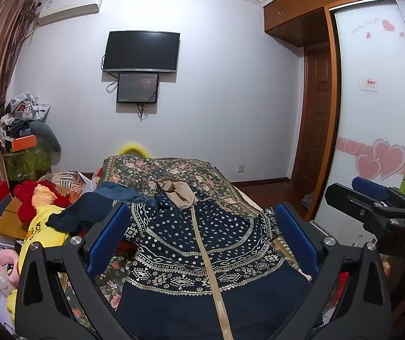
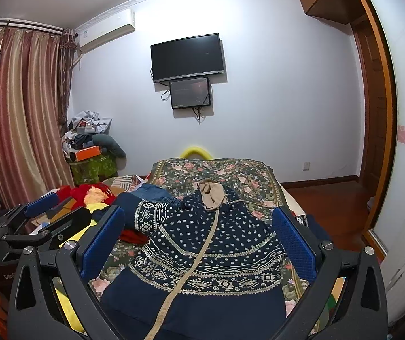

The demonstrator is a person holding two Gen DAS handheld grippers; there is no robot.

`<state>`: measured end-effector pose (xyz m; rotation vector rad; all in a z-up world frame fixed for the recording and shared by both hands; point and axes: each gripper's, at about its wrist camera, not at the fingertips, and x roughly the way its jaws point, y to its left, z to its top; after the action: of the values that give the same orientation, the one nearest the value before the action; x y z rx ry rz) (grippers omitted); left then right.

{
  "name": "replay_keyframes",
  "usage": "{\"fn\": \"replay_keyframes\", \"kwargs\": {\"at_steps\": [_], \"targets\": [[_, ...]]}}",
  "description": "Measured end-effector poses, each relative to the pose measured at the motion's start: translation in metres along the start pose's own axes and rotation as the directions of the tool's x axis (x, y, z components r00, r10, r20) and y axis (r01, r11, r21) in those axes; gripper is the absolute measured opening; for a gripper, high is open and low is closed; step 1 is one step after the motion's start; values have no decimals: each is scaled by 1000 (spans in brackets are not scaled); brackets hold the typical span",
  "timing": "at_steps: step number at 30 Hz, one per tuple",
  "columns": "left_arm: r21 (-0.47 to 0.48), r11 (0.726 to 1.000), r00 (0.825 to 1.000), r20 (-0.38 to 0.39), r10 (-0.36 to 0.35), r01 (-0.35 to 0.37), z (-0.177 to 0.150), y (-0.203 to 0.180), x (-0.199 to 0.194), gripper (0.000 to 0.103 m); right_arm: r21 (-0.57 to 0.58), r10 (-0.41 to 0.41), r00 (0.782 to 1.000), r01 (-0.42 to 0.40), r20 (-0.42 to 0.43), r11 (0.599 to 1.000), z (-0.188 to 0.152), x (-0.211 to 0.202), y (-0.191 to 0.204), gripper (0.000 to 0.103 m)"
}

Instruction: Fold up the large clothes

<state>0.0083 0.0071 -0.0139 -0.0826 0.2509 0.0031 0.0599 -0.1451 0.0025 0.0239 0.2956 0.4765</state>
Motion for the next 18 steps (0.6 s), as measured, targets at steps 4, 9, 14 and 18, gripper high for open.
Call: {"fn": "replay_keyframes", "kwargs": {"at_steps": [4,9,14,18], "targets": [[-1,1000,1000,0,3,-3,0,2,0,103,0,-4,1000,4,-1,1000,1,1,-1,103],[0,1000,1000,-3,3,-3,-2,0,2,103,0,-5,1000,5,-1,1000,1,1,-2,103],[0,1000,1000,-2,5,-5,-2,0,2,103,1,-4,1000,4,-2,1000,1,1,-3,103],[1,1000,1000,-3,5,-5,-2,1,1,103,1,-5,1000,5,-3,1000,1,1,-3,103]]}}
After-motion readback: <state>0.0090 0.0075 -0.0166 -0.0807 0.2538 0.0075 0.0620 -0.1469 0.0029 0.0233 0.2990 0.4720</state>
